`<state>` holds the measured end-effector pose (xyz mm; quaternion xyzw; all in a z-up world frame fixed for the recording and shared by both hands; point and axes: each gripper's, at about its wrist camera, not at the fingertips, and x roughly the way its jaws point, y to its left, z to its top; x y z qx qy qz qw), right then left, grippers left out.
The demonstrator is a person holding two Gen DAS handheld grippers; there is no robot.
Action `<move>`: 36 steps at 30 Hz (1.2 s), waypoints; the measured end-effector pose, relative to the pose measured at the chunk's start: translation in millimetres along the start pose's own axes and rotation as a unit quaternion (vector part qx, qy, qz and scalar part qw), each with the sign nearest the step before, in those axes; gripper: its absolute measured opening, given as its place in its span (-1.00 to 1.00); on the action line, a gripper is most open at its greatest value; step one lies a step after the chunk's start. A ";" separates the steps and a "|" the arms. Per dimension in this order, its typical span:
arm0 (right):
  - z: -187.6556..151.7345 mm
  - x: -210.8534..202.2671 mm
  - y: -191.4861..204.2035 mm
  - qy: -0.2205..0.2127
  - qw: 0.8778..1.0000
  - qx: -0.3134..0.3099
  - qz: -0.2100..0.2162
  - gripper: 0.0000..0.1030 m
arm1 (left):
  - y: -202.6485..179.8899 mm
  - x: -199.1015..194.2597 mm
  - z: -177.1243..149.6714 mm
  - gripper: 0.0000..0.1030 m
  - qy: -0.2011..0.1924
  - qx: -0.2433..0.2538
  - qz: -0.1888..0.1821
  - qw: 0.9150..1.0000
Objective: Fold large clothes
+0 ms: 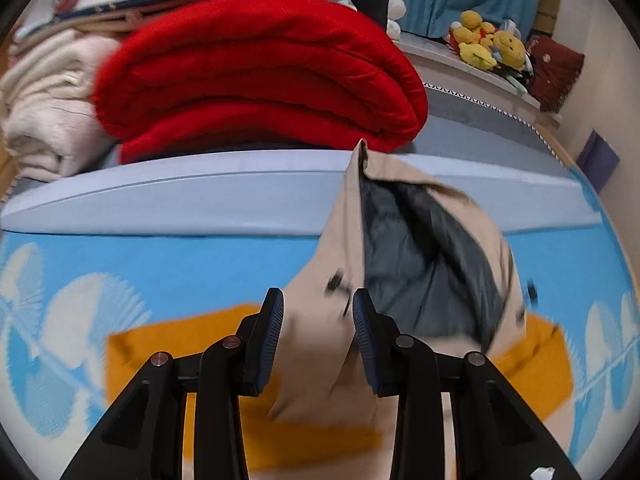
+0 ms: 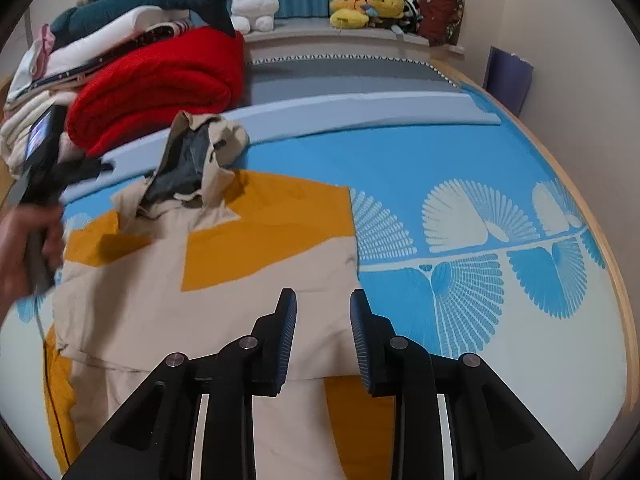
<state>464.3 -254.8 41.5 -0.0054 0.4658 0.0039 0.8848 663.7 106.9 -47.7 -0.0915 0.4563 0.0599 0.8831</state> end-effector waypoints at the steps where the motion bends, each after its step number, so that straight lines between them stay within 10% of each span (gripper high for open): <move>1: -0.5 3.2 0.1 0.003 1.000 -0.001 -0.003 -0.43 | -1.2 9.2 8.1 -0.37 0.002 -0.005 -0.003 1.000; 11: 1.9 19.8 8.5 0.013 1.000 -0.007 -0.006 -0.43 | -21.2 97.3 61.4 -0.24 0.024 -0.049 -0.003 0.998; 13: 2.9 21.9 7.8 0.014 1.000 -0.001 -0.007 -0.43 | -24.9 109.0 62.9 -0.37 0.031 -0.047 0.001 0.998; 15: 3.5 24.4 7.3 0.018 1.000 0.003 -0.004 -0.43 | -30.5 118.4 63.0 -0.95 0.045 -0.025 0.013 0.999; 17: 3.8 25.0 6.4 0.019 1.000 0.005 -0.005 -0.43 | -34.8 116.4 62.5 -0.97 0.039 0.003 0.036 0.999; 25: 17.0 14.1 0.0 0.003 1.000 0.021 0.002 -0.43 | -54.2 -17.0 23.2 -1.00 -0.045 0.121 -0.047 0.990; 31: 23.6 -6.4 4.8 -0.025 0.998 0.035 0.040 -0.43 | -45.6 -144.4 -88.4 -1.00 -0.094 0.211 -0.094 0.968; 36: 24.8 -27.1 12.0 -0.058 0.993 0.052 0.086 -0.42 | -4.0 -177.9 -178.3 -0.92 -0.050 0.171 -0.069 0.982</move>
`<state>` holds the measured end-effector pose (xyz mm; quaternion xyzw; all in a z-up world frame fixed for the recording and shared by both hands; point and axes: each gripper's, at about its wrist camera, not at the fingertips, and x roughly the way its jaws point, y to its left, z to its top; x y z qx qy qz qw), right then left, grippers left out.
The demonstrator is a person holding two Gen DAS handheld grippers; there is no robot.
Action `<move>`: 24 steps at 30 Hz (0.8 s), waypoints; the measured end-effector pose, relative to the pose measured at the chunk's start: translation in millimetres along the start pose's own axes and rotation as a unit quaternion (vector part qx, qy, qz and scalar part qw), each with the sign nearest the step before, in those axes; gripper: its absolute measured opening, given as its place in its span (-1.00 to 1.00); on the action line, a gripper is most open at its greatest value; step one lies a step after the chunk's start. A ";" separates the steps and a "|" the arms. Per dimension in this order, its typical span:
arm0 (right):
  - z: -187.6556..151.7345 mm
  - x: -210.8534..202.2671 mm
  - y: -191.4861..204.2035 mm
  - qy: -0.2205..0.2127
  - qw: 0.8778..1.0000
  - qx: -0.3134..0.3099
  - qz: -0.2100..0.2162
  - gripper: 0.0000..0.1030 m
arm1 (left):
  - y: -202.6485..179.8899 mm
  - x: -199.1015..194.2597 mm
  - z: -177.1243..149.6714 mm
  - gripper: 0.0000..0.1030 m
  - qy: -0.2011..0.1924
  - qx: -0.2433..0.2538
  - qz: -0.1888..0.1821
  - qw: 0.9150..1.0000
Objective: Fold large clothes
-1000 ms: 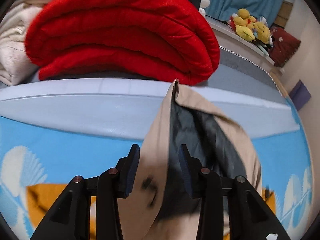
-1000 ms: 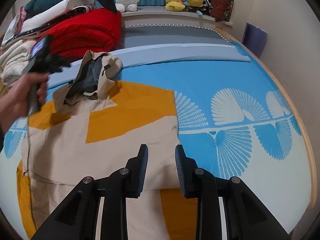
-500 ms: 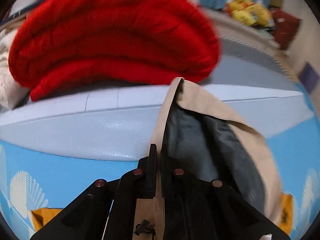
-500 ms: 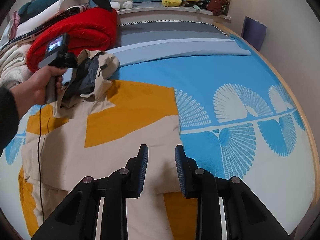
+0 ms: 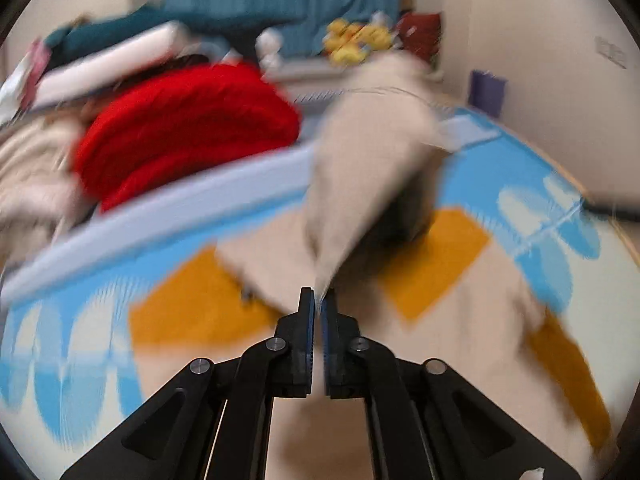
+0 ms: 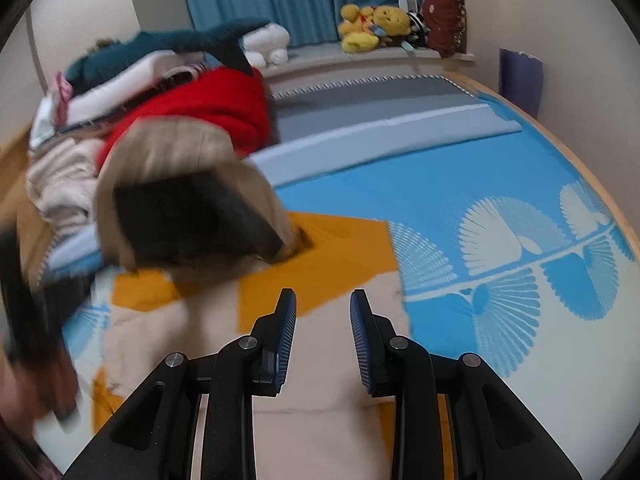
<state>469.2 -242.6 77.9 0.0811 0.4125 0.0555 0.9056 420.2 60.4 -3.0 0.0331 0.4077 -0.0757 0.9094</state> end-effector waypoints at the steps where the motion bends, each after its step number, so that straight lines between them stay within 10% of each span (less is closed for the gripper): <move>1: 0.0 -3.4 1.5 -0.004 1.000 0.009 0.015 -0.39 | 4.4 -5.3 -20.8 -0.92 0.026 -0.025 0.001 0.999; 7: -8.3 -3.3 16.1 0.008 0.996 0.039 0.081 -0.10 | 26.4 -27.8 -67.2 -0.69 0.135 -0.133 0.022 0.982; 16: -39.6 59.6 40.4 0.118 0.986 0.049 0.103 -0.09 | 47.7 4.5 -71.3 -0.63 0.139 -0.267 -0.050 0.952; 24: -65.1 110.4 39.0 0.183 0.975 0.073 0.098 -0.09 | 12.3 26.1 -55.1 -0.53 0.122 -0.257 -0.107 0.953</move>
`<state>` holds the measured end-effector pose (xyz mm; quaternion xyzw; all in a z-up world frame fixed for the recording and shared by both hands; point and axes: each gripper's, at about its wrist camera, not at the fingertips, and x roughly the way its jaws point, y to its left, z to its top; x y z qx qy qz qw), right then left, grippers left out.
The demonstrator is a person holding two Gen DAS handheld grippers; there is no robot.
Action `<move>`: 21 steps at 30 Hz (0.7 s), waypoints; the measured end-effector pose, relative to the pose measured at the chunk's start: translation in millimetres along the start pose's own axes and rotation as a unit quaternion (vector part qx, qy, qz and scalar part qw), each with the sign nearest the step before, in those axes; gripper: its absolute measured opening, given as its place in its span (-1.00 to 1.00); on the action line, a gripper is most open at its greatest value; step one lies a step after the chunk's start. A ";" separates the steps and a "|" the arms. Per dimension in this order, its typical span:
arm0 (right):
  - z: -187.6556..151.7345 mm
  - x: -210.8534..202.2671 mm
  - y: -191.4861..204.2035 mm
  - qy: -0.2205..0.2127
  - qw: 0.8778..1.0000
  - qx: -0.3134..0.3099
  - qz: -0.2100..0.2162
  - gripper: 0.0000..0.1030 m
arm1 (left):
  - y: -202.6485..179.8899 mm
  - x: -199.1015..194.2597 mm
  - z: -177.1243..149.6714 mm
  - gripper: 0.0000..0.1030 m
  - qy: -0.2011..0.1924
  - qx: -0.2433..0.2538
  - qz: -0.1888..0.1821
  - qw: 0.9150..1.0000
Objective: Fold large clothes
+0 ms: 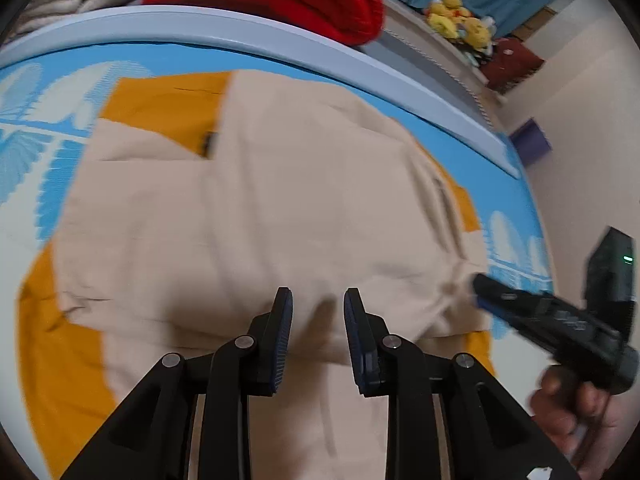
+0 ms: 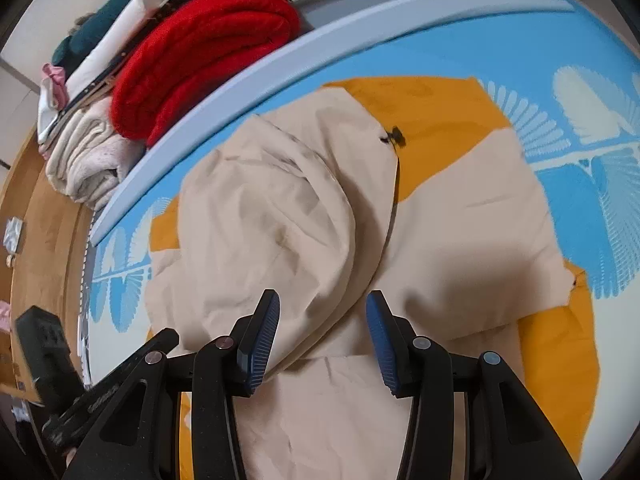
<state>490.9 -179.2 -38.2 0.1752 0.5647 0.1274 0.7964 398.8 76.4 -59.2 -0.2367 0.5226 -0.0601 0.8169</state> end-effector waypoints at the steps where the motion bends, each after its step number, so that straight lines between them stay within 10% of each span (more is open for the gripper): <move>1: -0.1 5.3 -1.1 0.003 1.000 0.006 0.000 -0.10 | -6.1 3.2 -0.5 -0.52 0.001 0.007 -0.004 1.000; 7: -5.8 41.4 -17.0 0.033 0.998 0.055 0.017 -0.72 | -31.7 39.0 -12.6 -0.31 0.019 0.088 0.049 0.995; 12: -11.0 68.0 -22.9 0.071 0.995 0.047 -0.044 -0.72 | -1.4 77.3 -21.7 -0.21 0.109 0.042 0.086 0.989; 21: -1.4 48.3 4.9 0.012 0.998 0.003 -0.067 -0.41 | 8.0 53.1 -2.3 -0.30 0.087 0.008 0.097 0.991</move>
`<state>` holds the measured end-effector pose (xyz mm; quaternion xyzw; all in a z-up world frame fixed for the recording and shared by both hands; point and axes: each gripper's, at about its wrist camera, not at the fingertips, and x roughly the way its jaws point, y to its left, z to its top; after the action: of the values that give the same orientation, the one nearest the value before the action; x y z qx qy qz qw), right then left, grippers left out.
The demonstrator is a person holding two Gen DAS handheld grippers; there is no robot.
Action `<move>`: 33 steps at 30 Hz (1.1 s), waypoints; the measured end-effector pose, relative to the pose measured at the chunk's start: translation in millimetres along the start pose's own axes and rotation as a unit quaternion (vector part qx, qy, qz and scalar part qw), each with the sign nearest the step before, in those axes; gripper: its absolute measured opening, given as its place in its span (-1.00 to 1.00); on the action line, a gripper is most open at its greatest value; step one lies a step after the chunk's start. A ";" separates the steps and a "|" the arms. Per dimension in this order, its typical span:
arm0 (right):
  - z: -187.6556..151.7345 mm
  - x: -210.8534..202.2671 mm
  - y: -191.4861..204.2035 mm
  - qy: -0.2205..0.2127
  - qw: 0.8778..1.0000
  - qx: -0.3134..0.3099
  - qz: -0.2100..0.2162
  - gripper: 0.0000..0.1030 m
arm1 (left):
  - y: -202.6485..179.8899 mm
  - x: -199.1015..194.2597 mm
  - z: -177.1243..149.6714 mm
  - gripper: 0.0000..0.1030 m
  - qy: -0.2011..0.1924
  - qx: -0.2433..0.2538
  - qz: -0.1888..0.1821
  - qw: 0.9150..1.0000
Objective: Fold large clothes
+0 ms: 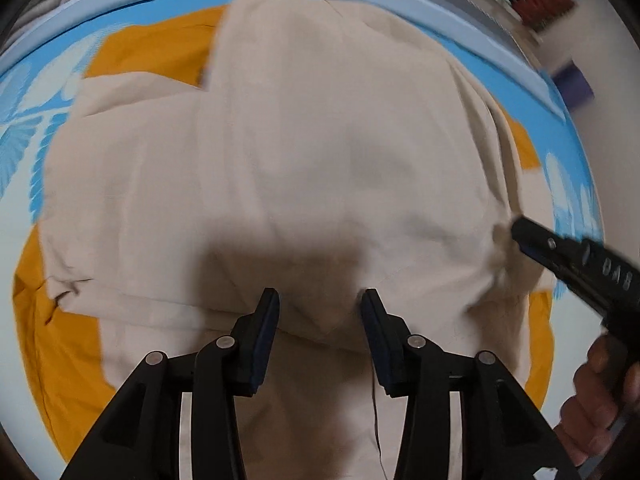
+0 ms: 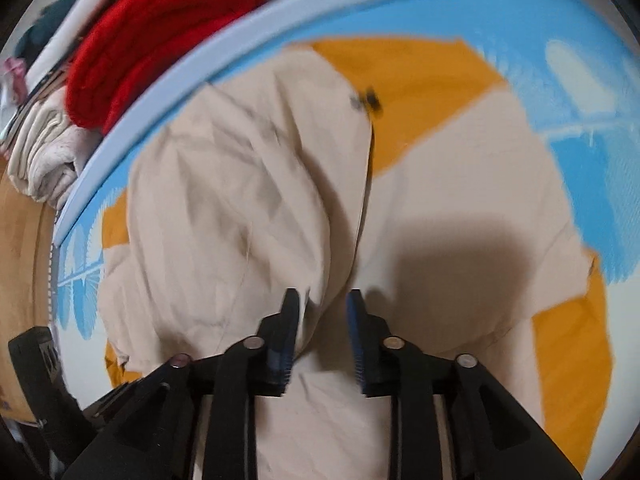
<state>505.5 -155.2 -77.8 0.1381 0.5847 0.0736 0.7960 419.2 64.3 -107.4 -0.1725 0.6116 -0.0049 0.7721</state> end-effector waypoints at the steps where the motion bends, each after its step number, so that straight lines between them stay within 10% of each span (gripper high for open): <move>1: 1.4 -2.3 1.8 -0.013 1.000 -0.008 -0.007 -0.39 | 4.3 -2.9 1.8 -0.31 -0.009 -0.009 0.003 1.000; 9: -2.4 21.0 -11.2 0.035 0.998 0.011 -0.054 -0.39 | 26.8 22.3 7.3 -0.28 0.019 -0.035 0.061 0.997; 16: -5.5 -31.9 44.8 -0.098 0.988 -0.092 -0.073 -0.34 | 16.3 -12.0 18.4 -0.29 -0.021 -0.032 0.059 0.998; 19: -17.9 -14.1 67.0 -0.063 0.987 -0.149 -0.011 -0.33 | 18.4 -23.8 18.9 -0.29 -0.033 -0.036 0.057 0.997; 23: -40.6 38.6 61.5 0.046 0.983 -0.165 -0.064 -0.33 | 29.5 -44.9 13.0 -0.29 -0.044 -0.036 0.050 0.997; 29: -52.6 2.1 74.0 -0.016 0.982 -0.187 -0.029 -0.32 | 46.8 -83.9 4.2 -0.29 -0.066 -0.035 0.035 0.997; 33: -70.9 32.5 60.9 0.066 0.975 -0.202 -0.066 -0.31 | 55.3 -117.8 -4.4 -0.32 -0.096 -0.029 0.023 0.995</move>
<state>450.7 -78.8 -108.5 -0.0690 0.6168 0.1466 0.7703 374.1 140.9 -12.3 -0.1806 0.5384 0.0477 0.8217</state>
